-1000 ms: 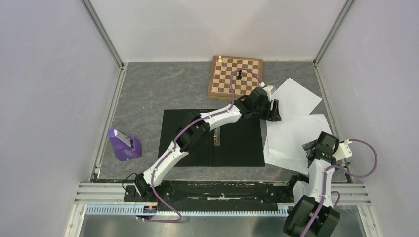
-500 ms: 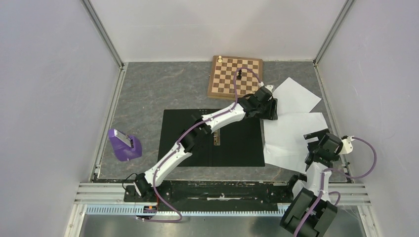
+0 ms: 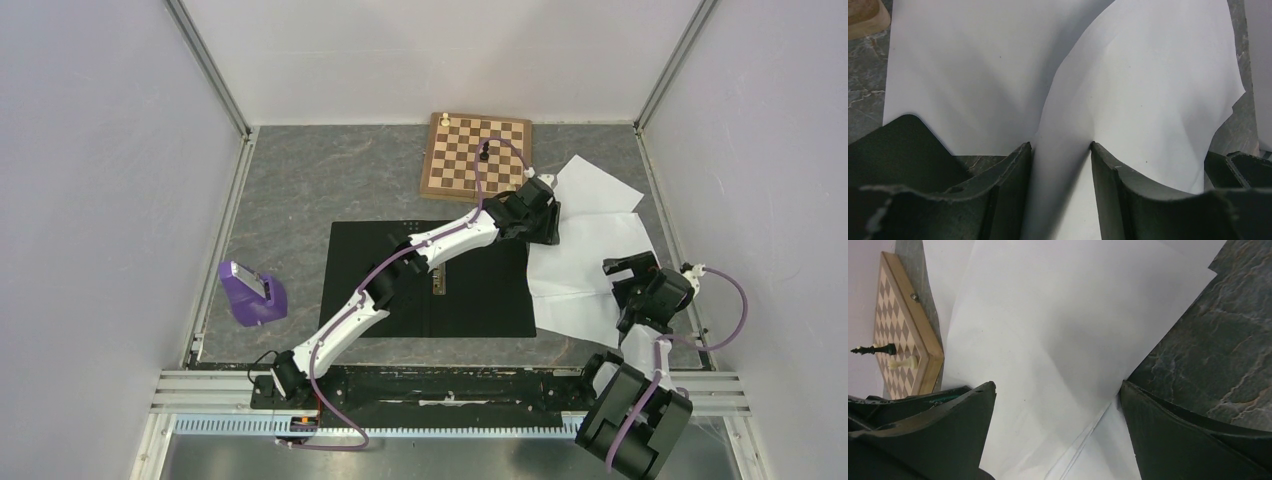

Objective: Put the files into the folder

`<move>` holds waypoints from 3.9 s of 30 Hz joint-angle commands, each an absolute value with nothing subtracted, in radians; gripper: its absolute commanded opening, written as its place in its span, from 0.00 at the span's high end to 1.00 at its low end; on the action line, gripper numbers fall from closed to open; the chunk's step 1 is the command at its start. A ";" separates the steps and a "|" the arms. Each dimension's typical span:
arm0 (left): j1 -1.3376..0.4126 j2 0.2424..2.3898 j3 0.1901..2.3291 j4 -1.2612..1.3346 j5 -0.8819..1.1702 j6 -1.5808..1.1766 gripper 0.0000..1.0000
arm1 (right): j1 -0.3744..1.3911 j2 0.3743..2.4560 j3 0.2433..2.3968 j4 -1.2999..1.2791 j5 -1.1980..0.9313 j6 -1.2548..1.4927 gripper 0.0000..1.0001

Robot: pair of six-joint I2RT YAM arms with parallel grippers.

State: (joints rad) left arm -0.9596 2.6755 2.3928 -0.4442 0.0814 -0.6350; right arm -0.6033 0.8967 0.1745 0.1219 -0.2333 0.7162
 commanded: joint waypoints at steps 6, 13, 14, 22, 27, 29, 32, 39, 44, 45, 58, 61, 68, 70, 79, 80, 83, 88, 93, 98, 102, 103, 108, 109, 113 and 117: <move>-0.985 2.641 2.341 -0.603 0.158 -0.645 0.60 | -0.601 0.896 0.253 -0.005 -0.313 0.669 0.02; -0.981 2.574 2.340 -0.548 0.249 -0.724 0.83 | -0.600 0.881 0.319 -0.107 -0.254 0.602 0.02; -0.980 2.569 2.341 -0.540 0.265 -0.742 0.86 | -0.600 0.881 0.321 -0.105 -0.257 0.596 0.02; -0.974 2.553 2.318 -0.542 0.319 -0.812 0.93 | -0.601 0.914 0.298 -0.047 -0.350 0.558 0.02; -0.968 2.550 2.299 -0.558 0.332 -0.816 0.97 | -0.601 0.951 0.251 0.020 -0.423 0.552 0.02; -0.964 2.541 2.292 -0.559 0.339 -0.833 0.98 | -0.601 0.952 0.245 0.023 -0.427 0.547 0.02; -0.954 2.509 2.274 -0.561 0.327 -0.873 0.98 | -0.599 0.939 0.251 0.002 -0.415 0.538 0.02; -0.931 2.308 2.082 -0.450 0.258 -1.052 0.98 | -0.600 0.893 0.371 -0.227 -0.289 0.487 0.02; -0.915 2.159 1.915 -0.426 0.186 -1.165 0.98 | -0.596 0.871 0.432 -0.309 -0.312 0.482 0.02; -0.908 2.121 1.863 -0.387 0.186 -1.196 0.98 | -0.588 0.873 0.452 -0.328 -0.323 0.480 0.02; -0.781 1.838 1.393 -0.168 0.204 -1.484 0.98 | -0.458 0.937 0.431 -0.156 -0.616 0.761 0.02; -0.761 1.821 1.351 -0.130 0.229 -1.523 0.98 | -0.375 0.959 0.409 -0.095 -0.592 0.852 0.02; -0.743 1.799 1.320 -0.110 0.266 -1.558 0.98 | -0.220 0.976 0.323 0.081 -0.505 1.022 0.02; -0.741 1.791 1.315 -0.104 0.275 -1.564 0.98 | -0.197 0.976 0.304 0.117 -0.492 1.052 0.02; -0.743 1.766 1.295 -0.095 0.299 -1.572 0.98 | -0.146 1.007 0.154 0.452 -0.462 1.275 0.02; -0.742 1.763 1.290 -0.095 0.299 -1.572 0.98 | -0.141 1.015 0.140 0.495 -0.458 1.302 0.02; -0.745 1.754 1.274 -0.094 0.302 -1.571 0.98 | -0.130 1.025 0.091 0.631 -0.434 1.396 0.02; -0.753 1.746 1.256 -0.092 0.308 -1.566 0.98 | -0.110 1.041 0.053 0.778 -0.381 1.497 0.02; -0.762 1.742 1.247 -0.087 0.313 -1.565 0.98 | -0.083 1.089 0.043 0.877 -0.362 1.563 0.07; -0.770 1.733 1.225 -0.066 0.318 -1.566 0.98 | -0.052 1.103 0.035 0.890 -0.338 1.558 0.21; -0.773 1.719 1.200 -0.055 0.323 -1.564 0.98 | -0.051 1.088 0.030 0.879 -0.321 1.530 0.42; -0.773 1.717 1.198 -0.055 0.327 -1.555 0.98 | -0.049 1.082 0.038 0.859 -0.321 1.515 0.49; -0.775 1.680 1.169 -0.087 0.363 -1.423 0.91 | -0.049 1.067 0.194 0.580 -0.362 1.295 0.98; -0.775 1.658 1.160 -0.131 0.345 -1.365 0.79 | -0.047 1.072 0.254 0.493 -0.374 1.214 1.00; -0.775 1.531 1.075 -0.257 0.247 -1.165 0.47 | -0.028 1.093 0.443 0.240 -0.427 0.997 1.00; -0.774 1.379 1.008 -0.404 0.080 -0.976 0.36 | 0.062 1.105 0.618 0.083 -0.444 0.856 1.00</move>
State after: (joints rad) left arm -0.7704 1.5249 1.0447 -0.2451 0.2470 -1.2427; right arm -0.0147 1.0981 0.4656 0.2928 -0.4000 1.0847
